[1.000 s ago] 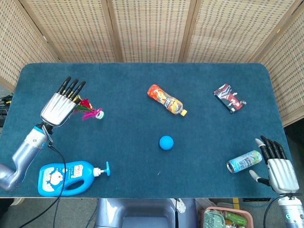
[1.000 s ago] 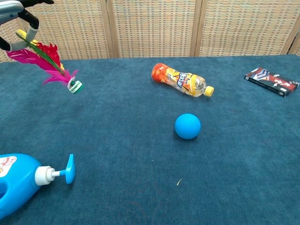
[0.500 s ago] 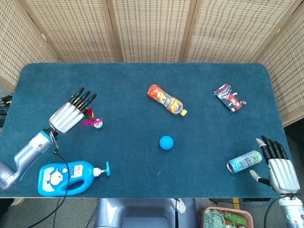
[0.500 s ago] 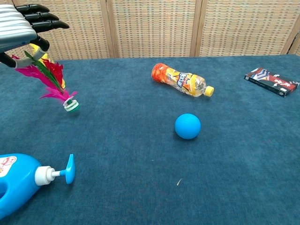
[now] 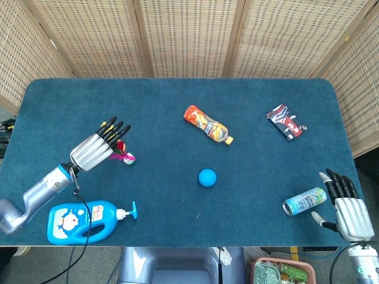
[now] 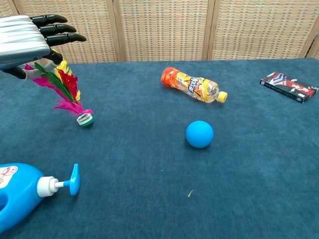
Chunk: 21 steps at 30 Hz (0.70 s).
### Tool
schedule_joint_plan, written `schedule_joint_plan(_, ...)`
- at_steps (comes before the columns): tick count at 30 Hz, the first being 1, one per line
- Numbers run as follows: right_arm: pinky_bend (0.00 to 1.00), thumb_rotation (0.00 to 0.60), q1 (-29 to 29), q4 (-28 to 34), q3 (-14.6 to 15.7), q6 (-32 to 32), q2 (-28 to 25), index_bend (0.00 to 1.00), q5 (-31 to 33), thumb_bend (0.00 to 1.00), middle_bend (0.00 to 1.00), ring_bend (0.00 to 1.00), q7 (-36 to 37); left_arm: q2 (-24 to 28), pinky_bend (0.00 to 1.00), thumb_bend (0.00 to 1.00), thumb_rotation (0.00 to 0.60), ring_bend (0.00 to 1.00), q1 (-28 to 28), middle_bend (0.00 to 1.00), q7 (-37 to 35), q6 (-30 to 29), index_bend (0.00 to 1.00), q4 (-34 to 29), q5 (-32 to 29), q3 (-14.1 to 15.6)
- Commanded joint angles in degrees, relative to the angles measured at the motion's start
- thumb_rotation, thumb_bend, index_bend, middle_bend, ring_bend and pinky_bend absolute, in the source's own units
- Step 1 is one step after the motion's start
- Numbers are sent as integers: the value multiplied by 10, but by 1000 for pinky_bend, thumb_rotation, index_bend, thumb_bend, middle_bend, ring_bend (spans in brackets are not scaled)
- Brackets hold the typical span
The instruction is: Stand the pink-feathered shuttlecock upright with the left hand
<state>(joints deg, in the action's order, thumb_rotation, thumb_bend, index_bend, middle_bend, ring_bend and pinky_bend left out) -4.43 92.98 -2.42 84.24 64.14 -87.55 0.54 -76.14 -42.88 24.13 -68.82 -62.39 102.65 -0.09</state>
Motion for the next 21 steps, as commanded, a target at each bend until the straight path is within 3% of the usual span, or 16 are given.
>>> schedule_joint_plan(1, 16, 600, 0, 0, 0, 0, 0, 0, 0, 185, 0, 0, 0, -4, 0, 368, 600, 0, -1, 36, 1, 1, 606, 4, 0, 1)
schedule_joint_plan(6, 16, 600, 0, 0, 0, 1, 0, 0, -1, 185, 0, 0, 1, -10, 0, 327, 600, 0, -2, 14, 5, 4, 518, 7, 0, 3)
schedule_joint_plan(15, 16, 600, 0, 1, 0, 1, 0, 0, -2, 185, 0, 0, 0, -7, 0, 294, 600, 0, 0, 0, 14, -12, 123, 2, -8, -8)
schedule_joint_plan(21, 16, 600, 1, 1, 0, 2, 0, 0, -2, 185, 0, 0, 0, 1, 0, 278, 600, 0, 3, 0, 13, -27, 1, -7, -13, -16)
